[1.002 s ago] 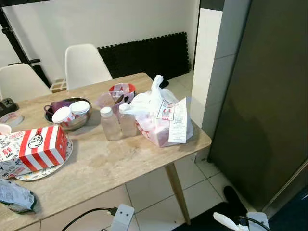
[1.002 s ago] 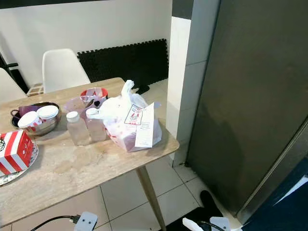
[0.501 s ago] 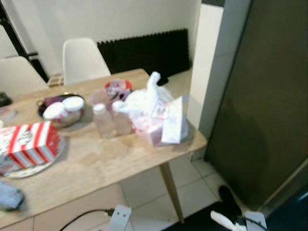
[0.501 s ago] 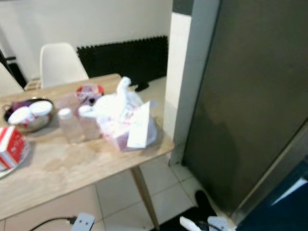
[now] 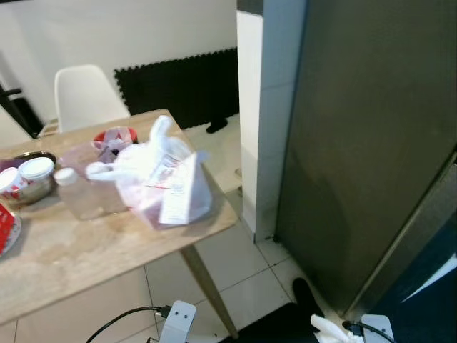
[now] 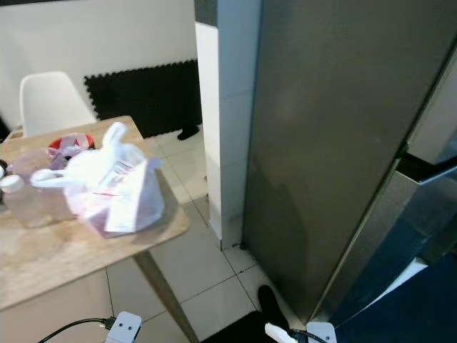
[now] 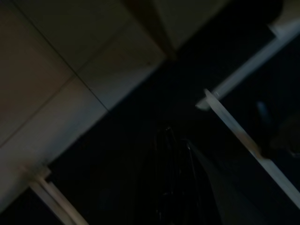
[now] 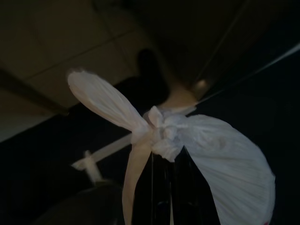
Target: Restocking fridge
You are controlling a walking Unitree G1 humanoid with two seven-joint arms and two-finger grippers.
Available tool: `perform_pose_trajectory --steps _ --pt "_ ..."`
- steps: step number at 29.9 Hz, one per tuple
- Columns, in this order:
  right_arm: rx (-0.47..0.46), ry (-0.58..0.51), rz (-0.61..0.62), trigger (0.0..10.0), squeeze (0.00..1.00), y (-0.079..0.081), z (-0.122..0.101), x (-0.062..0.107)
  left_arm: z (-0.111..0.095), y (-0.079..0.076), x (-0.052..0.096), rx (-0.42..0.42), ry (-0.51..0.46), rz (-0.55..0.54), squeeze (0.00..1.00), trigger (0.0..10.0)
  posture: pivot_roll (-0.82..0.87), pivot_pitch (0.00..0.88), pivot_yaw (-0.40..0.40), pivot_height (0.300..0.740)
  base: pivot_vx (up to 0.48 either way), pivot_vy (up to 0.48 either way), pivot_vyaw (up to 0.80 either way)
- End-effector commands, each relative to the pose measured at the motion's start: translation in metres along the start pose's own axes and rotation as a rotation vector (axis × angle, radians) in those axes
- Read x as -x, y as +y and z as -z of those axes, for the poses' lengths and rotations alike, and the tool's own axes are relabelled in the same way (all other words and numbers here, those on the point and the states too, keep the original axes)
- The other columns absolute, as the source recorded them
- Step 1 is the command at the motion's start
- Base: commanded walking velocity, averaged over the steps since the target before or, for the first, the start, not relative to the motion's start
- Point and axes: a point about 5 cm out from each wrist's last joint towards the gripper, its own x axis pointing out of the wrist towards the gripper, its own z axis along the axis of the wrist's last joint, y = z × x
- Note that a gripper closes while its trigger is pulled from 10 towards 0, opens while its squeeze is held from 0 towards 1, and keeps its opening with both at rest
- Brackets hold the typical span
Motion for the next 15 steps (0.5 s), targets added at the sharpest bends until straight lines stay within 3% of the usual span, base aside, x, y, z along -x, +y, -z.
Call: perform_pose_trajectory --steps 1,15 --pt "-0.011 0.002 0.0 10.0 0.0 0.0008 0.002 0.0006 -0.0008 0.0034 0.0004 -0.001 -0.002 -0.006 0.0 10.0 -0.1 0.046 0.029 0.726 0.0 -0.48 0.0" --pt "-0.007 -0.005 -0.004 10.0 0.0 0.0027 0.0004 0.0002 -0.0009 0.0039 0.0005 0.0 -0.004 -0.007 0.0 10.0 -0.1 0.051 0.028 0.726 0.0 -0.48 0.0"
